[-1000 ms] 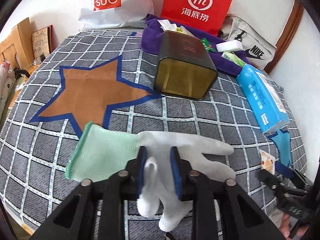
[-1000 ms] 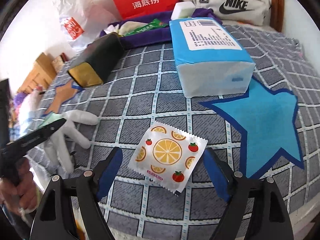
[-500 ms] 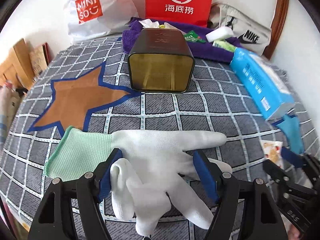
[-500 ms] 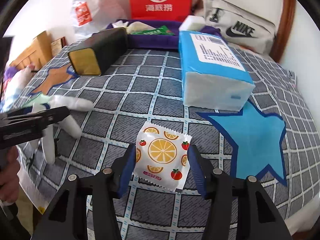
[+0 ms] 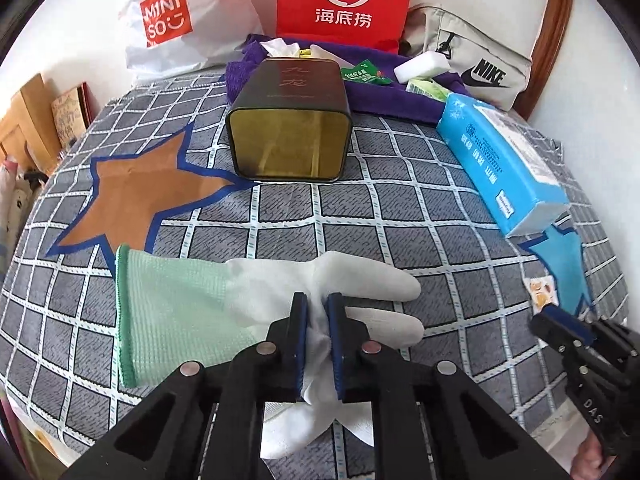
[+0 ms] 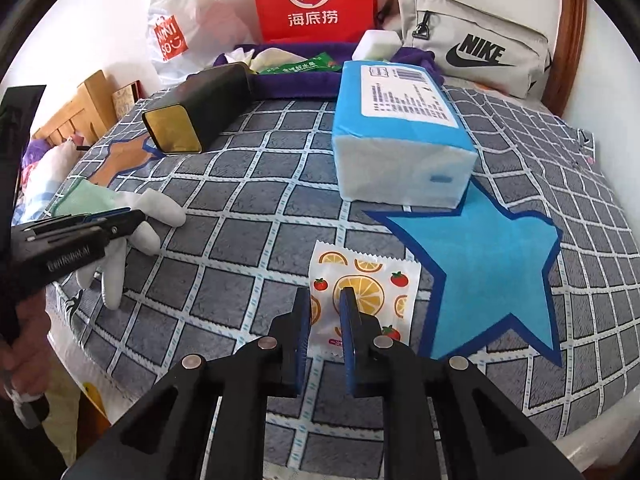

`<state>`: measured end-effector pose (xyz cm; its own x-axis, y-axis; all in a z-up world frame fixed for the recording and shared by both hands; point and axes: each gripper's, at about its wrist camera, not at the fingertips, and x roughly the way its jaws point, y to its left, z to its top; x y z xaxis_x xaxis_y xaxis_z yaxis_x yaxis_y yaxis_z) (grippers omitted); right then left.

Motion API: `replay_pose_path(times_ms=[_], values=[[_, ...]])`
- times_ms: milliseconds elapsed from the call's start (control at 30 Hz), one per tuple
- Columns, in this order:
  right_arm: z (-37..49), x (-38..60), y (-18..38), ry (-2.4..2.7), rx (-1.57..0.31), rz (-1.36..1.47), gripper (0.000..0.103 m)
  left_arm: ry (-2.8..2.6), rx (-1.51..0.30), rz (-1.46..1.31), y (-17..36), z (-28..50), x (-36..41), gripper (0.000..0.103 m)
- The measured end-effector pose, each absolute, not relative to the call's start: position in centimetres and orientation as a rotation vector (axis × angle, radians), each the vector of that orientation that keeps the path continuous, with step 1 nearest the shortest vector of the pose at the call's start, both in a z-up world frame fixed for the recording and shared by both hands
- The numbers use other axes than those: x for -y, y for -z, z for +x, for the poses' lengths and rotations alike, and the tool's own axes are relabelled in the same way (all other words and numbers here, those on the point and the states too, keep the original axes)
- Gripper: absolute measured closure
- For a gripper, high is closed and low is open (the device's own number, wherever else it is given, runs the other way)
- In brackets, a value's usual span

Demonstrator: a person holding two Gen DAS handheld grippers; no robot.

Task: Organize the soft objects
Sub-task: 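Carry the white gloves with the left tool while the right tool carries the sachet to the towel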

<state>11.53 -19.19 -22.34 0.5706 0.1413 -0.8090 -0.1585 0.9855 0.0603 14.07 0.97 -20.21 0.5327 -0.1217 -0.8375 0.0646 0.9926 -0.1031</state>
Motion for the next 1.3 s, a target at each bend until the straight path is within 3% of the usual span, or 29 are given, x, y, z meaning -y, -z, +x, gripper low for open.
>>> replay_pose_path(times_ms=[133, 500, 1300], values=[[11.3, 20.3, 22.2, -0.188, -0.95, 0.003, 0.095, 0.127, -0.999, -0.122, 19.2, 13.8, -1.8, 0.093], [11.0, 22.4, 18.3, -0.266, -0.893, 0.12, 0.102, 0.124, -0.905, -0.163, 14.8, 13.6, -3.0, 0.094], [15.0, 23.1, 10.6, -0.339, -0.746, 0.116, 0.103, 0.132, -0.817, -0.179, 8.7, 18.4, -3.2, 0.094]])
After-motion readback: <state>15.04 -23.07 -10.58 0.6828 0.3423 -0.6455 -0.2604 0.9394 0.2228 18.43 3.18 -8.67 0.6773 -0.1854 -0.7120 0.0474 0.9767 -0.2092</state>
